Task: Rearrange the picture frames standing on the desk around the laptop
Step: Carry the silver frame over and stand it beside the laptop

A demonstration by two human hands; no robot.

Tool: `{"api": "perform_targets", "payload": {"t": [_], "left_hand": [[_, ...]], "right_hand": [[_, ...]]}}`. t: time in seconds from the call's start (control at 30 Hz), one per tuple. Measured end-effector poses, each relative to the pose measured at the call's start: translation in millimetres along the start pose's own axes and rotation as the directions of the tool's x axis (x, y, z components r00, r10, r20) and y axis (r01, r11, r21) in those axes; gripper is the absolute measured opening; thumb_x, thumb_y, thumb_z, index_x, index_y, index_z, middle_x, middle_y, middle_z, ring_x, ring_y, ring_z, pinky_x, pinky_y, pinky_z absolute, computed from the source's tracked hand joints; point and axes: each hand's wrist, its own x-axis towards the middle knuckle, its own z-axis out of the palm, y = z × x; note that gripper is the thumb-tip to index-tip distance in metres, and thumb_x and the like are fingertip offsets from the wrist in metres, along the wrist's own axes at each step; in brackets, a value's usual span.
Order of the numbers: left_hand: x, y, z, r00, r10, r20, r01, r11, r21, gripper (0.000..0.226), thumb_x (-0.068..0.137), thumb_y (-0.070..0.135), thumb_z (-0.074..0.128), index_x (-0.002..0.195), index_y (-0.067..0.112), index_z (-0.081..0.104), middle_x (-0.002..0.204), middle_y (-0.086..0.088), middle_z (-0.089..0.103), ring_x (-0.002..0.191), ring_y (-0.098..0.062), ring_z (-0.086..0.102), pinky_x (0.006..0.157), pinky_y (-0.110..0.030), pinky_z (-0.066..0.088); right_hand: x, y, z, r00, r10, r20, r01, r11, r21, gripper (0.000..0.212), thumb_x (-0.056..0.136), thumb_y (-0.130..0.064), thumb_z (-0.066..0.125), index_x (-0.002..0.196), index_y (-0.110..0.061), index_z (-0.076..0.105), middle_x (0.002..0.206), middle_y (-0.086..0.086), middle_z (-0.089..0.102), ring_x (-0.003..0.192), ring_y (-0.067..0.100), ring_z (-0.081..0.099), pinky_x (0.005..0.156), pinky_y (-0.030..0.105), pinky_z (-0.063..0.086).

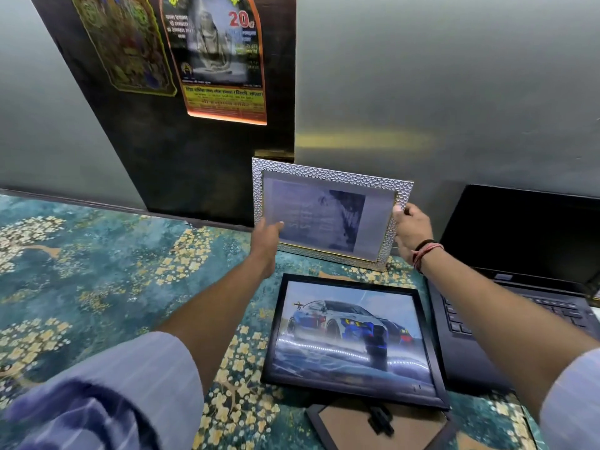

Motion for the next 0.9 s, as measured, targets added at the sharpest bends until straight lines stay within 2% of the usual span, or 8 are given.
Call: {"api": "perform_targets", "payload": {"t": [0.07, 0.17, 0.3, 0.43, 0.53, 0.7, 0.8, 0.9], "left_hand": [[-9.6, -23.4, 2.2, 0.993, -0.084, -0.078, 0.078, 0.993, -0.085, 0.045, 0.105, 0.027, 0.051, 0.143, 0.004, 0.052, 0.153, -0.019, 0.05, 0.116, -0.025, 0.05, 0.103, -0.038, 0.037], [-21.4, -56.3, 10.3, 0.95, -0.258, -0.177, 0.218, 0.951, -0.218, 0.051, 0.104, 0.033, 0.052, 0.133, -0.008, 0.054, 0.15, -0.039, 0.042, 0.089, -0.026, 0.044, 0.083, -0.039, 0.031], [-38.8, -74.5, 21.4, 0.935, -0.32, -0.154, 0.232, 0.88, -0.415, 0.038, 0.104, 0.02, 0.051, 0.134, -0.003, 0.056, 0.152, -0.023, 0.05, 0.127, -0.03, 0.055, 0.102, -0.033, 0.042], [-65.3, -64.3, 31.9, 0.97, -0.243, -0.005, 0.206, 0.835, -0.51, 0.03, 0.108, 0.006, 0.039, 0.133, 0.006, 0.055, 0.127, -0.004, 0.057, 0.118, -0.019, 0.056, 0.107, -0.031, 0.04], [-77.1, -55.9, 38.1, 0.985, -0.151, 0.083, 0.172, 0.834, -0.525, 0.041, 0.107, 0.001, 0.042, 0.148, 0.006, 0.047, 0.142, -0.005, 0.053, 0.131, -0.02, 0.051, 0.12, -0.041, 0.031], [-93.0, -55.1, 56.3, 0.987, -0.114, 0.113, 0.159, 0.766, -0.623, 0.047, 0.106, 0.003, 0.047, 0.152, 0.014, 0.039, 0.129, -0.009, 0.06, 0.112, -0.015, 0.058, 0.114, -0.038, 0.036], [-109.5, -65.4, 71.4, 0.984, -0.105, 0.147, 0.174, 0.759, -0.628, 0.047, 0.105, 0.003, 0.05, 0.151, 0.001, 0.042, 0.101, -0.005, 0.063, 0.088, -0.012, 0.057, 0.09, -0.024, 0.051], [-138.0, -74.5, 91.0, 0.977, -0.086, 0.196, 0.186, 0.791, -0.583, 0.02, 0.106, 0.009, 0.051, 0.121, 0.013, 0.063, 0.082, 0.004, 0.071, 0.081, -0.01, 0.056, 0.076, -0.024, 0.048]], "right_hand": [[-10.2, 3.5, 0.8, 1.0, 0.0, 0.009, -0.001, 0.999, 0.04, 0.011, 0.102, -0.02, 0.054, 0.102, -0.016, 0.064, 0.075, -0.005, 0.052, 0.066, 0.009, 0.043, 0.061, 0.023, 0.04], [-24.6, 10.4, 0.7, 0.999, -0.052, 0.002, 0.051, 0.997, 0.053, 0.025, 0.1, -0.016, 0.055, 0.075, -0.02, 0.054, 0.062, -0.005, 0.034, 0.054, 0.011, 0.027, 0.044, 0.025, 0.026], [-43.7, 12.4, -7.4, 1.0, -0.013, -0.024, 0.016, 0.994, 0.113, 0.034, 0.101, -0.015, 0.054, 0.069, -0.02, 0.046, 0.065, -0.001, 0.031, 0.052, 0.011, 0.029, 0.057, 0.028, 0.028], [-60.8, 13.6, -28.6, 0.999, 0.044, 0.003, -0.044, 0.97, 0.24, 0.034, 0.104, -0.016, 0.05, 0.07, -0.017, 0.046, 0.071, -0.001, 0.036, 0.062, 0.013, 0.03, 0.068, 0.035, 0.033], [-75.2, 11.7, -51.0, 0.997, 0.072, 0.038, -0.08, 0.954, 0.288, 0.028, 0.103, -0.016, 0.052, 0.076, -0.017, 0.053, 0.079, -0.002, 0.049, 0.082, 0.016, 0.045, 0.084, 0.05, 0.039], [-107.8, 10.4, -90.8, 0.989, 0.052, 0.136, -0.105, 0.902, 0.419, 0.019, 0.104, -0.01, 0.047, 0.089, -0.017, 0.056, 0.081, -0.005, 0.069, 0.088, 0.017, 0.06, 0.081, 0.053, 0.05], [-121.3, 18.9, -123.3, 0.991, 0.041, 0.131, -0.099, 0.876, 0.472, 0.018, 0.103, -0.009, 0.048, 0.09, -0.017, 0.057, 0.085, -0.004, 0.071, 0.082, 0.015, 0.067, 0.082, 0.062, 0.051], [-133.1, 32.3, -165.3, 0.986, 0.061, 0.155, -0.134, 0.844, 0.519, 0.02, 0.086, -0.021, 0.076, 0.09, -0.015, 0.057, 0.092, 0.003, 0.065, 0.086, 0.023, 0.064, 0.088, 0.075, 0.047]]}}
